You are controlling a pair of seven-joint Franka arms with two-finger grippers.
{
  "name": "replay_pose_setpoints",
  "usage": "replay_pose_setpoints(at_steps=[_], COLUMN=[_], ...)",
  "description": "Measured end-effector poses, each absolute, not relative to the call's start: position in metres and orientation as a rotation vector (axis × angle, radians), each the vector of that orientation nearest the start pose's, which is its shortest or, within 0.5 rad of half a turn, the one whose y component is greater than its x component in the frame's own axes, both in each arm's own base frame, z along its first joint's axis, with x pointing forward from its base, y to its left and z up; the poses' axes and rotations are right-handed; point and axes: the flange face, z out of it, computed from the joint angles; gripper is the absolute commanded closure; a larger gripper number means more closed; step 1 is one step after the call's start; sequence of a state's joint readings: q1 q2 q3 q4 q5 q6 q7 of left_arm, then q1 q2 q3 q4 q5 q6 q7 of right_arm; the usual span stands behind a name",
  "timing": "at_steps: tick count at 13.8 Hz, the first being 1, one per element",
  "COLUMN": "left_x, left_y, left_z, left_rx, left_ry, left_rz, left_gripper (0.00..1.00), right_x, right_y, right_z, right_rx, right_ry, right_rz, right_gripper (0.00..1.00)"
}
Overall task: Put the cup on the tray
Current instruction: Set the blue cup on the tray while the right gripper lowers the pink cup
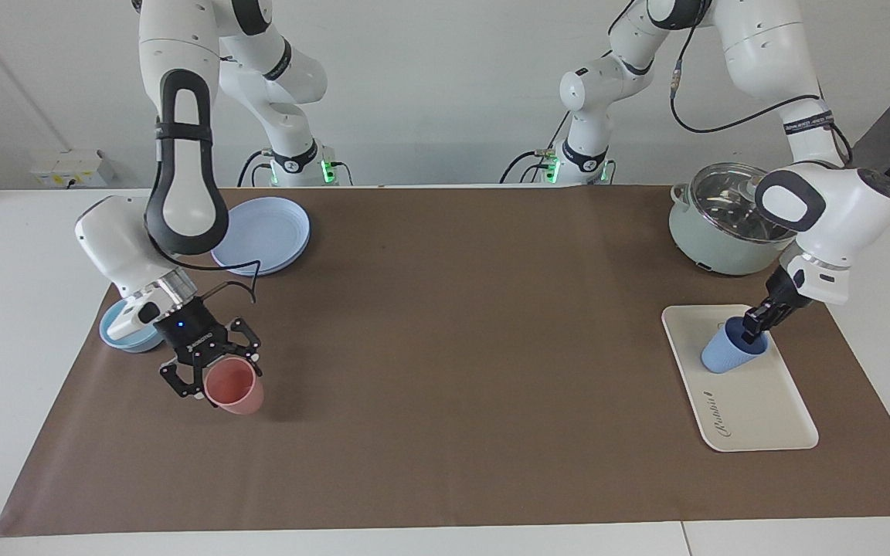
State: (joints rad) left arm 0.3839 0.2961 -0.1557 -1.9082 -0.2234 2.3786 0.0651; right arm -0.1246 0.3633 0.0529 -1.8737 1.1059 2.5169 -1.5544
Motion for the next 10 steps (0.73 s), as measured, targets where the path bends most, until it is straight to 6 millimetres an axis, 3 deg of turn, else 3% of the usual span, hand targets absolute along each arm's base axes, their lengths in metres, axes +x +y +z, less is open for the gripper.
replay_pose_setpoints(at_steps=[3,5,7,10], left_x=[0.619,0.625,0.636,0.645], left_y=[0.148,0.148,0.145,0.139], left_z=[0.364,0.376,0.406,0.472], left_rx=[-3.263,-3.264,-3.288,-3.276], left_ry=[-0.524,-0.498,-0.46,-0.333], left_rz=[-0.346,-0.347,-0.309,-0.19], left_gripper=[0.0,0.0,0.0,0.0], right_x=[0.641,0.636,0.628,0.619], right_y=[-0.067,-0.066,-0.071,-0.083], right_z=[0.32,0.313,0.305,0.296], right_rx=[-2.445,-2.425,-2.409,-2.384], right_ry=[-0.825,-0.854,-0.882,-0.918], right_rz=[-1.007,-1.005,-1.029,-1.034], right_gripper=[1.0,1.0,1.0,1.0])
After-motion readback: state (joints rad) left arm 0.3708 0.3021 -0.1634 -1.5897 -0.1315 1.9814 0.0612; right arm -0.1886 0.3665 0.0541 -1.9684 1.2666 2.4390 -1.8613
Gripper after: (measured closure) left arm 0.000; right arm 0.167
